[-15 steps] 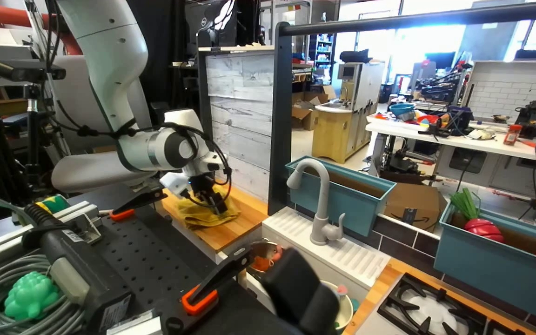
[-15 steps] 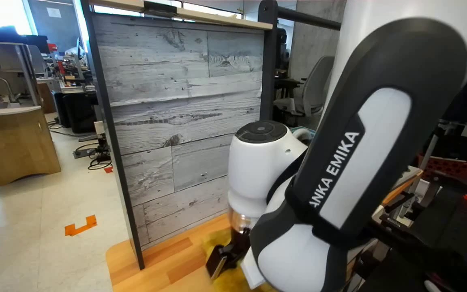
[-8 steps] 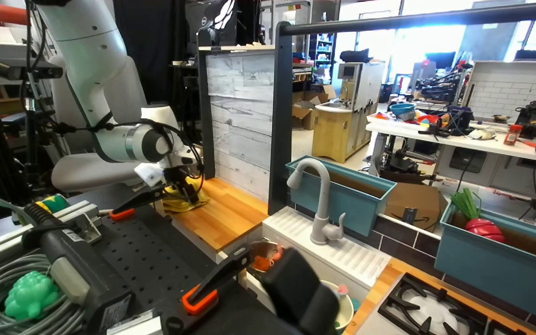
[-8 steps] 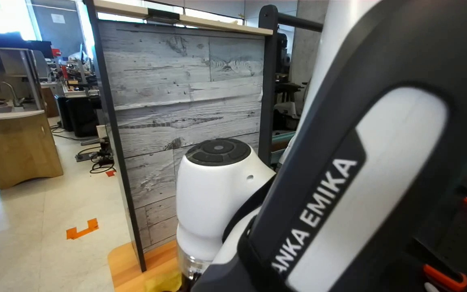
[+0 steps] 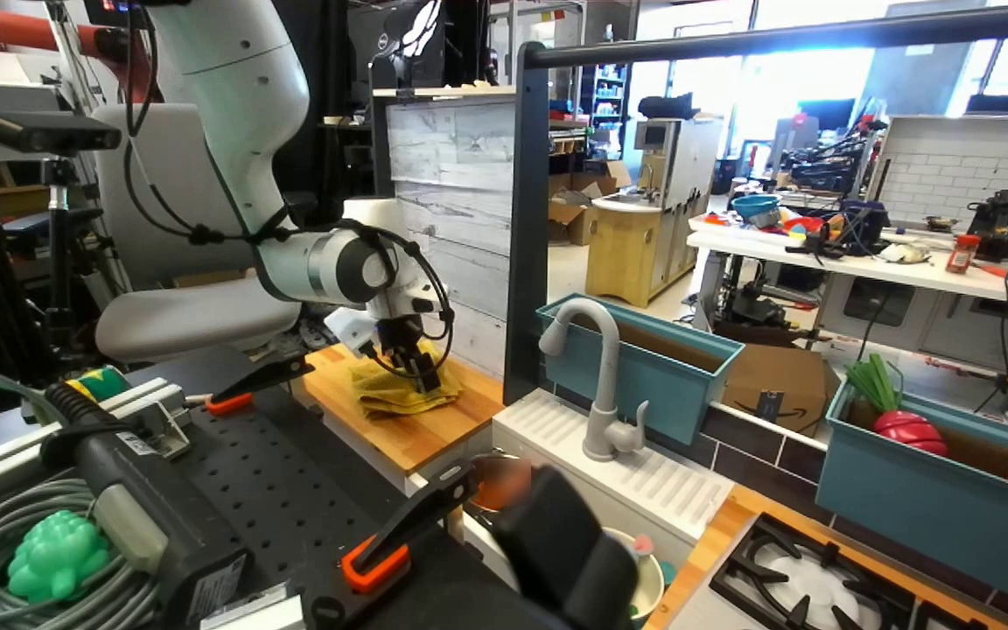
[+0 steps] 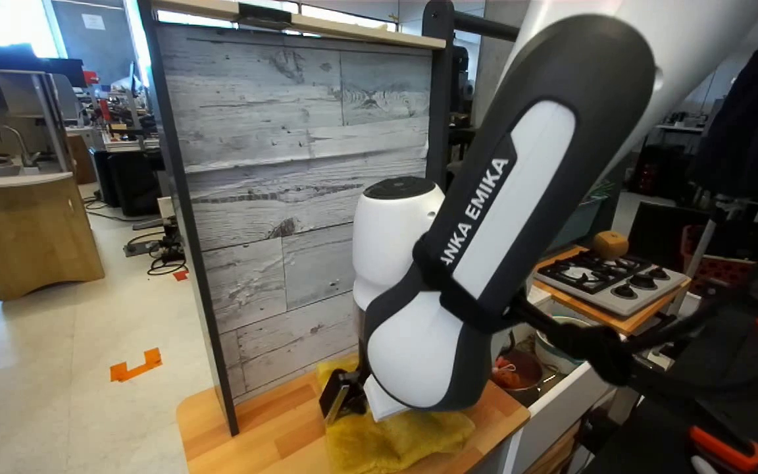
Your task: Wipe the counter with the towel, then remove the plushies from the sink and put some of them on the counter and some on the stove
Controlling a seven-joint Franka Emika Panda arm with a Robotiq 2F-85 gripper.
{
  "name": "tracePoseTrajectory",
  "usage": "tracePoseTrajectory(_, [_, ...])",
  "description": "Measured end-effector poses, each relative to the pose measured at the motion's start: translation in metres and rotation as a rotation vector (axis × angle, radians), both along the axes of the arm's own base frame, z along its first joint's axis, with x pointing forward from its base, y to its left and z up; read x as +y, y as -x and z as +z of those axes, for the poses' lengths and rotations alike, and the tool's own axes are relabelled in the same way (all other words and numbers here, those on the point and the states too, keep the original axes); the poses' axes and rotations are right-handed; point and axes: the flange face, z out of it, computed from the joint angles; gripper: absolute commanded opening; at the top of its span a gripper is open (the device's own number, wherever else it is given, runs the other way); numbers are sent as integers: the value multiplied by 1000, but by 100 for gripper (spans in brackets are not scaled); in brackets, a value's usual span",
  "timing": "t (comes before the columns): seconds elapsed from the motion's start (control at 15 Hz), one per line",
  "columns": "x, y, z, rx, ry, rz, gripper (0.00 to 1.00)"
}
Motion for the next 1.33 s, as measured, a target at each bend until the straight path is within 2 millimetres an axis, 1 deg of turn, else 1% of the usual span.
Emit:
tracePoseTrajectory(0.07, [7, 5, 7, 38, -14, 24, 100])
tracePoseTrajectory(0.2, [23, 17, 32, 114, -34, 64, 100])
tracePoseTrajectory(0.33, [32, 28, 68, 166, -40, 74, 100])
tracePoseTrajectory(0.4, [33, 31, 88, 171, -43, 79, 100])
tracePoseTrajectory(0.53, [27, 35, 128, 159, -41, 71, 100])
tracePoseTrajectory(0.6, [19, 36, 146, 153, -30, 55, 100])
tracePoseTrajectory(0.67, [6, 37, 163, 152, -8, 39, 100])
tracePoseTrajectory(0.73, [-12, 37, 177, 157, 21, 13, 100])
tracePoseTrajectory(0.87, [-60, 32, 200, 164, 87, -53, 100])
tracePoseTrajectory(0.93, [-84, 29, 207, 162, 104, -79, 100])
tracePoseTrajectory(1.0, [-100, 27, 211, 161, 110, -97, 100])
tracePoseTrajectory(1.07, [-107, 27, 212, 163, 110, -107, 100])
tracePoseTrajectory(1.13, [-107, 28, 211, 166, 111, -108, 100])
tracePoseTrajectory(1.33, [-100, 32, 210, 168, 113, -102, 100])
